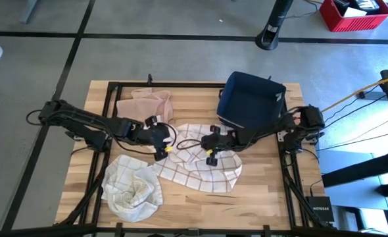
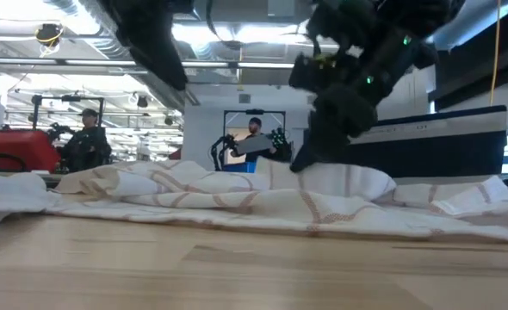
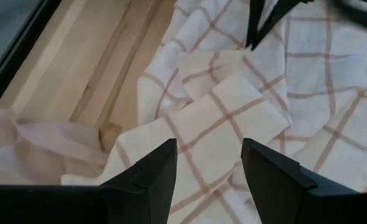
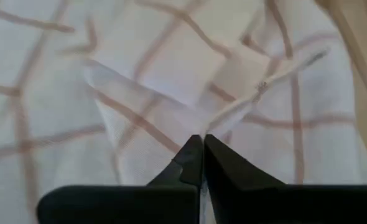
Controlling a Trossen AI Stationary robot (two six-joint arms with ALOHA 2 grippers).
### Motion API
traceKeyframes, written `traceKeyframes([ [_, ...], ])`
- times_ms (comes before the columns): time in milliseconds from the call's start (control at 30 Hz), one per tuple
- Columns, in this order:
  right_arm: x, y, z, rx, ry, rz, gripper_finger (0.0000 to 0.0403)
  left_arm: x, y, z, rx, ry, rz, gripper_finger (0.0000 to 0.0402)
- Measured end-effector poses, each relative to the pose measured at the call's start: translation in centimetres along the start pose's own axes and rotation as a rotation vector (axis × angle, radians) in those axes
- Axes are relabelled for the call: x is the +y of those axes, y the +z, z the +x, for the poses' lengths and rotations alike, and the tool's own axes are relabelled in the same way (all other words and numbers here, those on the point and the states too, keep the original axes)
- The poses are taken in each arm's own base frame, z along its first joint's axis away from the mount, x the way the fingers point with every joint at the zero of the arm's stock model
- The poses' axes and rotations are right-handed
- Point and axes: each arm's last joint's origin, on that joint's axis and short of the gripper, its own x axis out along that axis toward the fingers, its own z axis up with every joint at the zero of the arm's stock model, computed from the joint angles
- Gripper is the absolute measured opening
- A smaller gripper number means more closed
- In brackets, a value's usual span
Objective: Fold towel
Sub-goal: Fold the white with red-stripe towel
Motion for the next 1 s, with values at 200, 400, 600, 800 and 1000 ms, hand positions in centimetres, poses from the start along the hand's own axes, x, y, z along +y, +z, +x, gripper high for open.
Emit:
traceKeyframes([
  [200,1.8,1.2,-0.8,-0.050,-0.006,-0.109,0.0008,-1.2,0.4,2.3,-0.016,-0.005,0.112,0.0172],
  [400,3.7,2.2,-1.5,-0.099,0.028,-0.215,0.0005,-2.7,0.8,5.1,-0.056,-0.009,0.289,0.0173],
  [600,4.5,2.4,-1.8,-0.112,0.045,-0.252,0.0004,-3.9,1.2,6.9,-0.132,0.001,0.437,0.0172],
  [800,4.5,2.3,-1.8,-0.109,0.044,-0.251,0.0003,-4.9,0.5,7.8,-0.099,-0.049,0.515,0.0172],
  [1000,4.4,2.2,-1.8,-0.096,0.028,-0.254,0.0002,-5.7,0.0,7.5,-0.085,-0.121,0.547,0.0173],
])
